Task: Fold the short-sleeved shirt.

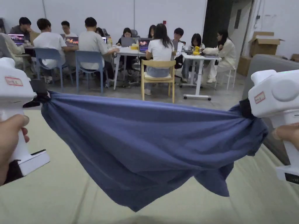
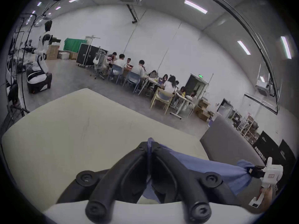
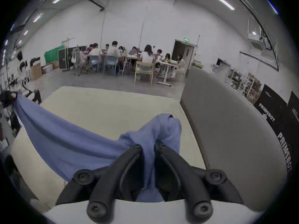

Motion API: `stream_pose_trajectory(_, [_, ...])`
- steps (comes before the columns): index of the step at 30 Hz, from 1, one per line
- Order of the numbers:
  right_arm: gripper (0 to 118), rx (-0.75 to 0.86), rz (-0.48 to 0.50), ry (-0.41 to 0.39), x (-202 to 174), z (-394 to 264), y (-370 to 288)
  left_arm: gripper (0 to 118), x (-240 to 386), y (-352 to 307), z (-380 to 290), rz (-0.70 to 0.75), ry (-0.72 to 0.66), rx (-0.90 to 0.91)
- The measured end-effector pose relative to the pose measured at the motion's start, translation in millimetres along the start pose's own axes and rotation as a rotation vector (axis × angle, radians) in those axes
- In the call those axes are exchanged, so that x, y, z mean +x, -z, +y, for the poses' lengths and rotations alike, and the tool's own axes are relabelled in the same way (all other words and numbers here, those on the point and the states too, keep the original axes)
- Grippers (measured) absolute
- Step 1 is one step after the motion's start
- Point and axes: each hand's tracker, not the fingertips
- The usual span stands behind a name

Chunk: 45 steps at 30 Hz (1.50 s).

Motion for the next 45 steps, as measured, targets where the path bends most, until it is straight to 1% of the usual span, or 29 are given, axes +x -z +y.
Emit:
stream_pose_trajectory(2, [13, 0.001, -0.009, -0.001, 0.7, 27.0, 4.9, 0, 7.6, 14.6, 21.6, 0.018, 0.003, 0.013])
stream_pose_trajectory(3, [13, -0.008, -0.027, -0.020, -0.6, 40.8, 8.5, 0, 13.3, 23.0, 31.3, 0.043, 0.029, 0.004])
stream_pose_trajectory(5, [13, -0.016, -0.031, -0.011, -0.2, 61.9, 16.2, 0, 18.0, 37.4, 46.6, 0.054, 0.041, -0.001])
stream_pose_trajectory(8, [13, -0.037, -0.044, 0.000, -3.1, 83.2, 31.6, 0, 24.7, 51.6, 62.6, 0.079, 0.050, 0.000])
stream_pose_trajectory(10, [13, -0.047, -0.049, -0.012, -8.0, 91.2, 40.5, 0, 31.4, 62.1, 70.8, 0.097, 0.082, -0.005])
stream_pose_trajectory(14, [13, -0.043, -0.044, 0.003, -15.2, 95.5, 56.7, 0, 34.8, 78.0, 64.8, 0.127, 0.088, -0.027])
stream_pose_trajectory(17, [13, -0.065, -0.040, 0.004, -23.8, 79.3, 78.4, 0, 27.0, 92.4, 39.2, 0.134, 0.094, -0.057])
stream_pose_trajectory(19, [13, -0.086, -0.034, -0.021, -31.6, 55.3, 98.0, 0, 16.5, 107.0, 9.5, 0.157, 0.113, -0.109])
stream_pose_trajectory(21, [13, -0.116, -0.022, -0.037, -37.1, 23.5, 117.5, 0, 1.1, 116.4, -24.6, 0.170, 0.095, -0.174])
stream_pose_trajectory(23, [13, -0.163, -0.020, -0.037, -42.6, -12.9, 135.5, 0, -17.0, 124.9, -61.3, 0.168, 0.048, -0.243])
stream_pose_trajectory(24, [13, -0.182, -0.013, -0.039, -44.2, -35.2, 142.5, 0, -30.7, 126.8, -81.8, 0.159, -0.022, -0.292])
stream_pose_trajectory(25, [13, -0.206, -0.001, -0.024, -44.7, -57.9, 147.7, 0, -41.8, 128.9, -101.6, 0.149, -0.062, -0.331])
stream_pose_trajectory(26, [13, -0.239, 0.010, -0.010, -43.2, -74.4, 160.5, 0, -49.4, 128.3, -118.0, 0.148, -0.063, -0.361])
stream_pose_trajectory(28, [13, -0.290, 0.057, 0.046, -41.6, -125.0, 161.2, 0, -62.2, 116.4, -155.0, 0.184, -0.008, -0.383])
stream_pose_trajectory(30, [13, -0.365, 0.046, 0.055, -42.4, -172.1, 152.2, 0, -73.5, 98.2, -187.7, 0.166, 0.022, -0.406])
stream_pose_trajectory(32, [13, -0.383, 0.072, 0.051, -36.3, -216.4, 136.7, 0, -88.0, 78.1, -215.3, 0.167, 0.015, -0.448])
stream_pose_trajectory(33, [13, -0.400, 0.079, 0.061, -31.8, -239.3, 127.1, 0, -95.9, 66.8, -229.3, 0.161, 0.007, -0.486])
stream_pose_trajectory(34, [13, -0.417, 0.084, 0.094, -29.0, -261.3, 114.5, 0, -102.1, 55.2, -241.9, 0.154, 0.011, -0.488])
stream_pose_trajectory(36, [13, -0.463, 0.135, 0.150, -22.0, -295.8, 96.2, 0, -111.0, 33.7, -263.6, 0.142, 0.050, -0.530])
stream_pose_trajectory(37, [13, -0.472, 0.156, 0.178, -20.2, -312.9, 86.1, 0, -115.6, 24.8, -271.6, 0.165, 0.069, -0.525])
stream_pose_trajectory(39, [13, -0.483, 0.151, 0.154, -24.8, -339.0, 66.2, 0, -120.6, 8.5, -291.0, 0.165, 0.129, -0.578])
stream_pose_trajectory(41, [13, -0.508, 0.147, 0.147, -25.1, -359.5, 56.6, 0, -128.6, -4.2, -305.2, 0.169, 0.167, -0.619])
stream_pose_trajectory(43, [13, -0.553, 0.163, 0.186, -25.4, -380.2, 48.8, 0, -139.3, -9.3, -318.5, 0.184, 0.160, -0.680])
stream_pose_trajectory(44, [13, -0.574, 0.169, 0.203, -24.8, -388.1, 48.7, 0, -145.5, -9.2, -323.7, 0.186, 0.134, -0.700])
stream_pose_trajectory(45, [13, -0.594, 0.178, 0.193, -25.5, -396.4, 51.2, 0, -153.2, -7.6, -328.9, 0.198, 0.114, -0.717])
